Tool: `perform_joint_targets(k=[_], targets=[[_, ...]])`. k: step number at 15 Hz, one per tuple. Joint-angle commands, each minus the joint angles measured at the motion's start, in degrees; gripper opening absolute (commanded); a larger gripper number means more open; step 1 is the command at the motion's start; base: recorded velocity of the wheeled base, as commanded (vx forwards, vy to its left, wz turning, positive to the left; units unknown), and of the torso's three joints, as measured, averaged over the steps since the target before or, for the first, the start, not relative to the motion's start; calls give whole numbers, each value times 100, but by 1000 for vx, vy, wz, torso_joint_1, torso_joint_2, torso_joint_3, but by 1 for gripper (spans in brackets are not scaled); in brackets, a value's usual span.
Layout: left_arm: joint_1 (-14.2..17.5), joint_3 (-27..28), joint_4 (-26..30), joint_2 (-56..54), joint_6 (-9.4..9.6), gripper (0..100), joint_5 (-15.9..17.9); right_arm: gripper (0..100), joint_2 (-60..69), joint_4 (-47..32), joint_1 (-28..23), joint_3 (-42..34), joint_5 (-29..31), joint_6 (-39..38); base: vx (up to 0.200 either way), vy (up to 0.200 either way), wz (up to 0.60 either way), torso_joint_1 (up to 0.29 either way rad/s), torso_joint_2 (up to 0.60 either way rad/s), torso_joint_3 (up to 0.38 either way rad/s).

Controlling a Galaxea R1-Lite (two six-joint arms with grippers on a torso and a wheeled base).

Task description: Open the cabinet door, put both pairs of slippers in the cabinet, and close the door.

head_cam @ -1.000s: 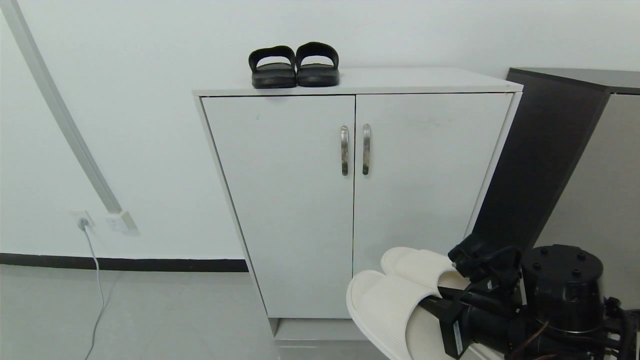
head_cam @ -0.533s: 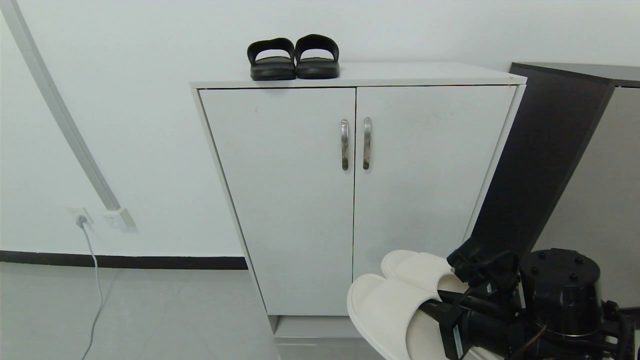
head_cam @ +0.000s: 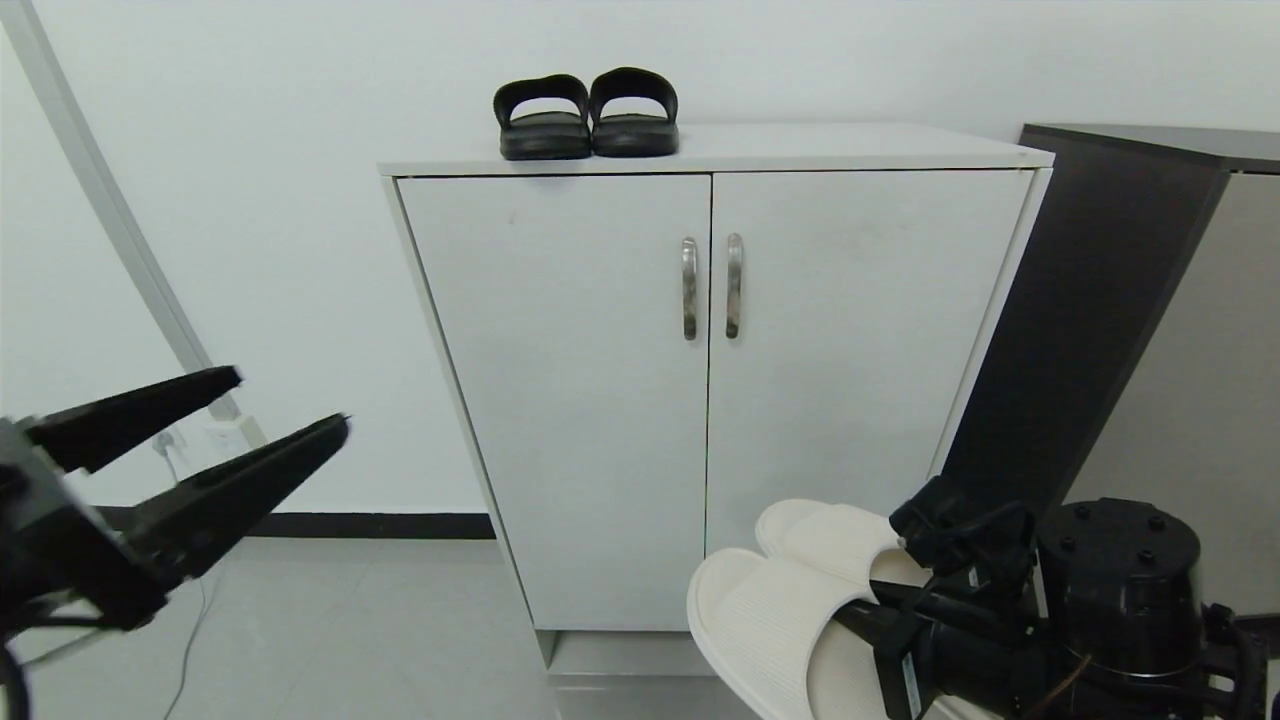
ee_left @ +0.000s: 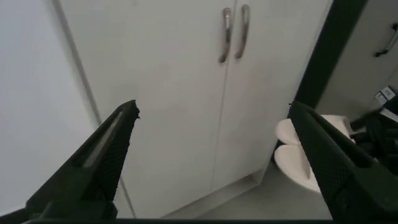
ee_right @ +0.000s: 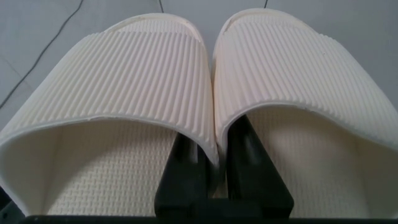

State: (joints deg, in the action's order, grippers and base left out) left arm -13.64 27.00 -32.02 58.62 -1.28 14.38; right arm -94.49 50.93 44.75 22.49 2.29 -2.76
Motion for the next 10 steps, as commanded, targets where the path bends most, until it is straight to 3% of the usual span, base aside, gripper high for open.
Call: perform_joint_targets(k=[1, 3, 5, 7, 10], targets=[[-1026, 798, -454, 1556, -4, 100, -357, 0, -8, 4, 25, 10, -1, -6, 0, 0, 0, 0, 0, 0], [-1413, 1228, -454, 1925, -65, 100, -366, 0, -8, 4, 42, 18, -1, -6, 0, 0, 0, 0, 0, 0], [-1765, 2020, -410, 2549, -74, 100, -349, 0, -34, 4, 157, 18, -1, 3, 0, 0, 0, 0, 0, 0], [-1861, 2652, -401, 3076, -92, 100, -173, 0, -34, 4, 218, 1, 34, -6, 0, 0, 0, 0, 0, 0], [-1861, 3681, -216, 3911, -434, 100, 398, 0, -43, 4, 209, -26, 17, -6, 0, 0, 0, 0, 0, 0]])
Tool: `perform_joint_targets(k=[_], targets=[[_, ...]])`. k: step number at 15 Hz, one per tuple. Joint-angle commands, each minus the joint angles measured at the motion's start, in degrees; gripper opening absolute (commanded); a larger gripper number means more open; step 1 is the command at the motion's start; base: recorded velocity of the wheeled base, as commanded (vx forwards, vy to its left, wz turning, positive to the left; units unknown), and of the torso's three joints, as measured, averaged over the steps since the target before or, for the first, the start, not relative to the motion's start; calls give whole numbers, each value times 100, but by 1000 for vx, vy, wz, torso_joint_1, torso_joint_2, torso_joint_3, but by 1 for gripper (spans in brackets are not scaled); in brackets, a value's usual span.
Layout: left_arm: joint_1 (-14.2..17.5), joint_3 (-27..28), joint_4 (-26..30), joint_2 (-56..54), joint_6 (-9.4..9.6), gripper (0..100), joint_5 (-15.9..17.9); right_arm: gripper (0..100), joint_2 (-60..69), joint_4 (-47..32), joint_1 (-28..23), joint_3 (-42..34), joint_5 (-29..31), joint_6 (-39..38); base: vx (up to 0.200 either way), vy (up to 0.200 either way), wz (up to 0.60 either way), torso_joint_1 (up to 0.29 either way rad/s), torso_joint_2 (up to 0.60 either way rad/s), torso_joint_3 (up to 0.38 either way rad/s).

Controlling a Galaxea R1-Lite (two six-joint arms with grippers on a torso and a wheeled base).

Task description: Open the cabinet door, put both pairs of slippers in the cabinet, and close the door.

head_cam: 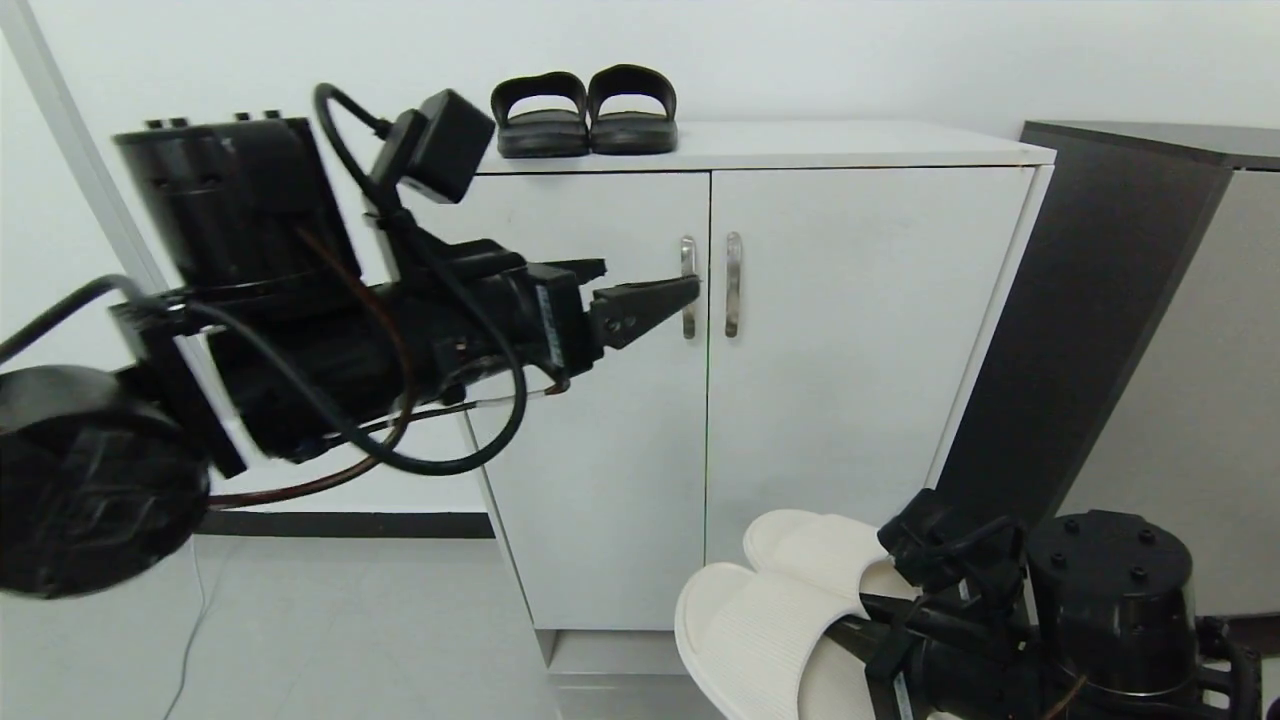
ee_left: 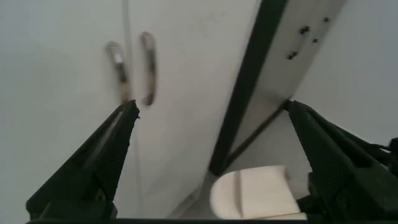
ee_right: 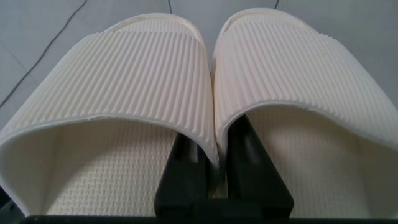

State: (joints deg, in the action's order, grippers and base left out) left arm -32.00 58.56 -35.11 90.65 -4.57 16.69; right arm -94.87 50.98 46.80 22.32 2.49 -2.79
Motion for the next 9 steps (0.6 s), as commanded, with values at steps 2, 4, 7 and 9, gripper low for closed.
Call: perform_joint_targets(k=[2, 4, 7, 9], targets=[[-26, 1280, 610, 1104, -334, 100, 528, 0, -23, 0, 5, -52, -11, -2, 0, 0, 0, 0, 0, 0], [-113, 1904, 1068, 1412, -510, 100, 854, 0, -137, 0, 5, -35, -20, -2, 0, 0, 0, 0, 0, 0], [-131, 2572, 1639, 1675, -580, 100, 1390, 0, -216, 0, 13, -17, -29, -20, 0, 0, 0, 0, 0, 0], [-122, 2731, 1823, 1702, -765, 100, 1689, 0, -225, 0, 5, -26, -29, -28, 0, 0, 0, 0, 0, 0]])
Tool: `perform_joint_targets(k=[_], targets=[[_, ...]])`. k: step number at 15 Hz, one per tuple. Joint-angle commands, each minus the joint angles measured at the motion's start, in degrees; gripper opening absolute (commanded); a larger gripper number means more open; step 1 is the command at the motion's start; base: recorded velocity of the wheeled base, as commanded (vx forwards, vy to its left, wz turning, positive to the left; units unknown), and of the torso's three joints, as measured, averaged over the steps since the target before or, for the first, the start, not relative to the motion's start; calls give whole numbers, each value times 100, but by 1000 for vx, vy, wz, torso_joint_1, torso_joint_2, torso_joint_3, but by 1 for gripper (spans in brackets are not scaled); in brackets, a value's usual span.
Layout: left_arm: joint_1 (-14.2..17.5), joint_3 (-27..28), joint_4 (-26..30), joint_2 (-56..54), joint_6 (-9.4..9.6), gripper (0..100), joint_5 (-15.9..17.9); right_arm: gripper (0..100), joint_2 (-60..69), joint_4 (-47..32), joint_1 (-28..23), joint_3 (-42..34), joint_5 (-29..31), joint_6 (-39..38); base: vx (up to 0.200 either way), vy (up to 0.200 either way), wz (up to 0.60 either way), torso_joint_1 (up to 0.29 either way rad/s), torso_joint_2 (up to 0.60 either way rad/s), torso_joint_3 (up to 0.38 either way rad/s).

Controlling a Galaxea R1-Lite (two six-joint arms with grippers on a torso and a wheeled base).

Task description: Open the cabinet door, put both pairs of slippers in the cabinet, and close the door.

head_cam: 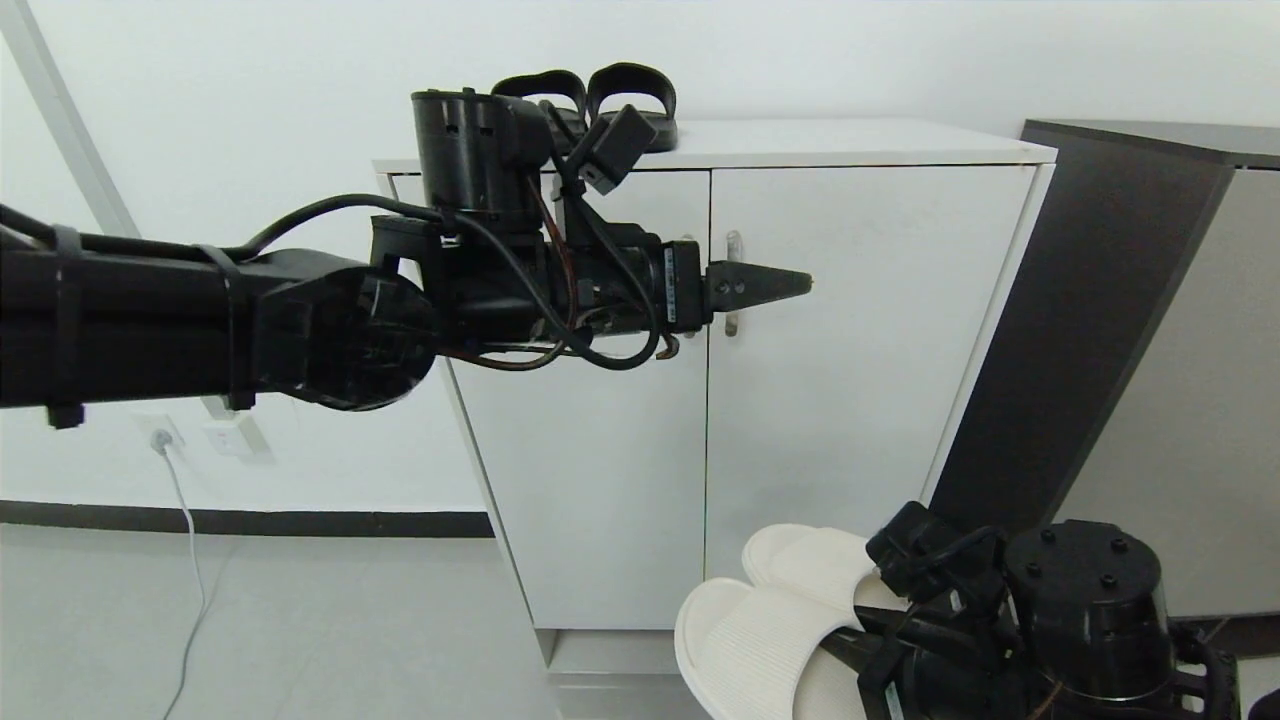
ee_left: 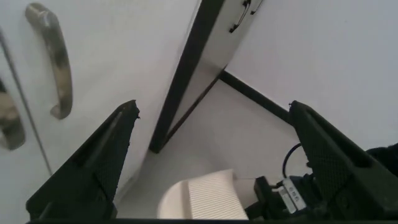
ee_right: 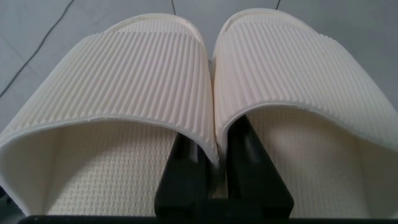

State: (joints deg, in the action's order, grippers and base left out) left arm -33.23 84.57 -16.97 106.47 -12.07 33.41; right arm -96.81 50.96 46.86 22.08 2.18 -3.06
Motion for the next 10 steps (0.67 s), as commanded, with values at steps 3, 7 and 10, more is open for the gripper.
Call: perform_joint_targets(k=[3, 7, 10], targets=[[45, 464, 1, 409, -358, 100, 69, 0, -84, 11, -1, 16, 2, 7, 0, 0, 0, 0, 0, 0], [45, 614, 9, 576, -358, 100, -406, 0, -102, 195, -1, -28, 19, 7, 0, 0, 0, 0, 0, 0], [45, 789, 1, 717, -349, 100, -924, 0, -110, 195, -10, -28, 28, -2, 0, 0, 0, 0, 0, 0]])
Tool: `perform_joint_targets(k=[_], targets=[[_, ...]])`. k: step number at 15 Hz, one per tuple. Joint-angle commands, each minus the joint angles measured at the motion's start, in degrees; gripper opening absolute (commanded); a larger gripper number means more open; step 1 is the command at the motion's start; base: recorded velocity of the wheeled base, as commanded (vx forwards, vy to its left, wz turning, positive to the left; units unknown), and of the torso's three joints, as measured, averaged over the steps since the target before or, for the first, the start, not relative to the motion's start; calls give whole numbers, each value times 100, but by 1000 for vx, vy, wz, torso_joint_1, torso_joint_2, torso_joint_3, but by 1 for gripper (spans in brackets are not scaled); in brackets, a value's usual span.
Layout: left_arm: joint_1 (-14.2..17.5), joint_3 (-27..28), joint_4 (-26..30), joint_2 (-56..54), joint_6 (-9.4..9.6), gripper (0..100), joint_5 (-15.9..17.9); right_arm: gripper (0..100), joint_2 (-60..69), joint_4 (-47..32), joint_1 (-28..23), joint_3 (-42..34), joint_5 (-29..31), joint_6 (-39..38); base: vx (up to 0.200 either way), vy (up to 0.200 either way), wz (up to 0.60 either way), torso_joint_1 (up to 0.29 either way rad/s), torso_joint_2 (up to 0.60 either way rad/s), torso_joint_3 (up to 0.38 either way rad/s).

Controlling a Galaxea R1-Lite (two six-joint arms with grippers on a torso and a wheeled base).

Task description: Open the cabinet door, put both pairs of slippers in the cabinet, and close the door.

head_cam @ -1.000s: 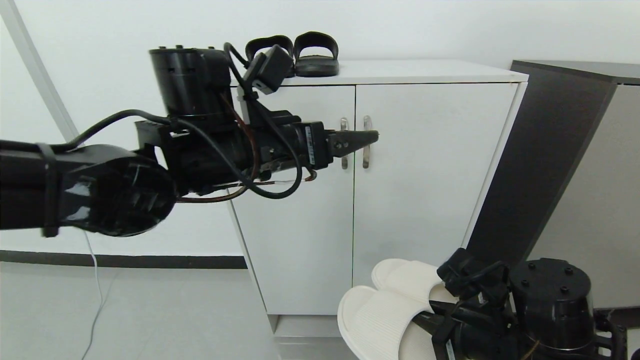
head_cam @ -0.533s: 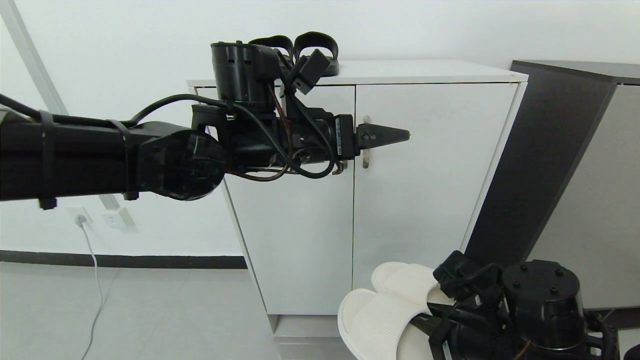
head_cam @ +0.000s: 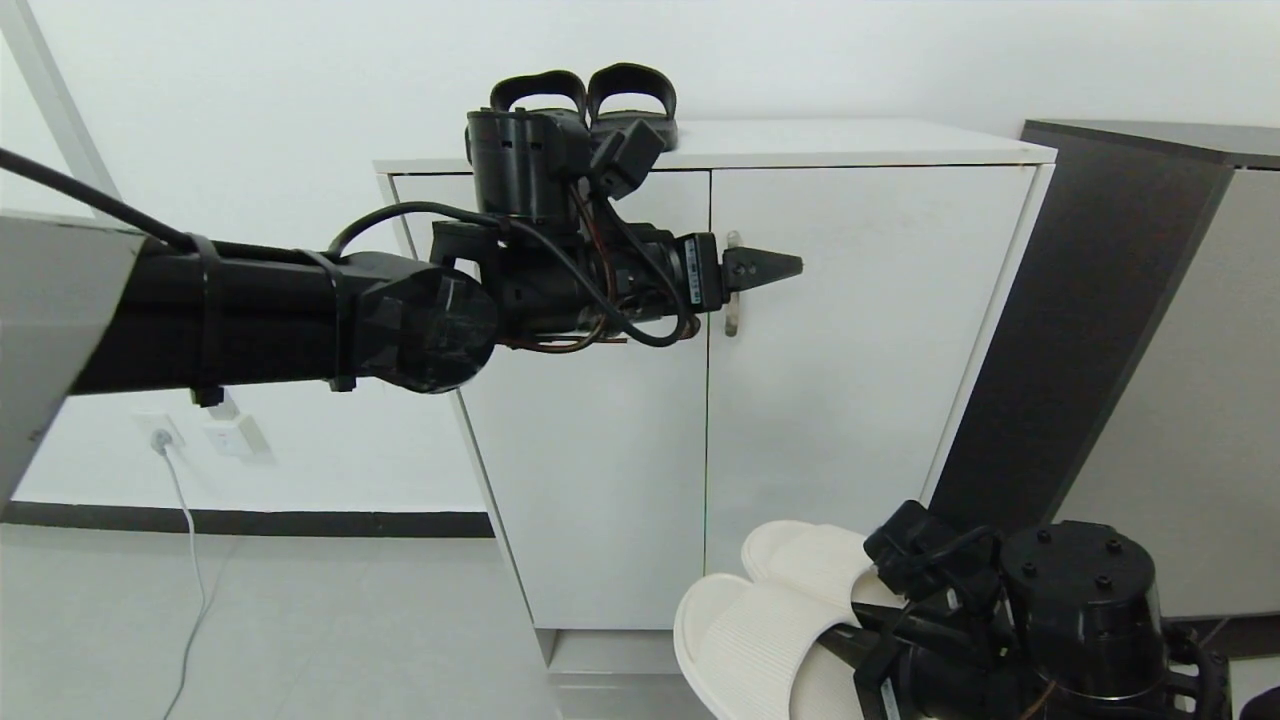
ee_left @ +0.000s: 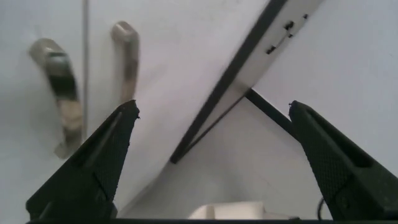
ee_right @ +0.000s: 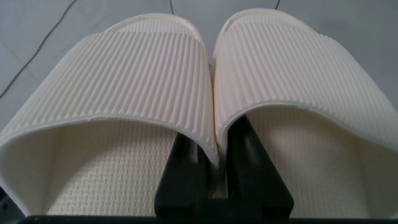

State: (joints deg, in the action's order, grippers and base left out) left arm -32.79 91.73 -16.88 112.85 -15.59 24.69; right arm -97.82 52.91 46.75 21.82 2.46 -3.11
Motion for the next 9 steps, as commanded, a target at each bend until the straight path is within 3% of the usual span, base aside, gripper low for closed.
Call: perform_joint_targets(k=[1, 9], targets=[[1, 178, 1, 176, -5, 100, -192, 0, -9, 0, 1, 15, 0, 3, 0, 0, 0, 0, 0, 0], [-8, 1110, 388, 774, -14, 100, -306, 0, -53, 9, 1, -2, 0, 12, 0, 0, 0, 0, 0, 0]])
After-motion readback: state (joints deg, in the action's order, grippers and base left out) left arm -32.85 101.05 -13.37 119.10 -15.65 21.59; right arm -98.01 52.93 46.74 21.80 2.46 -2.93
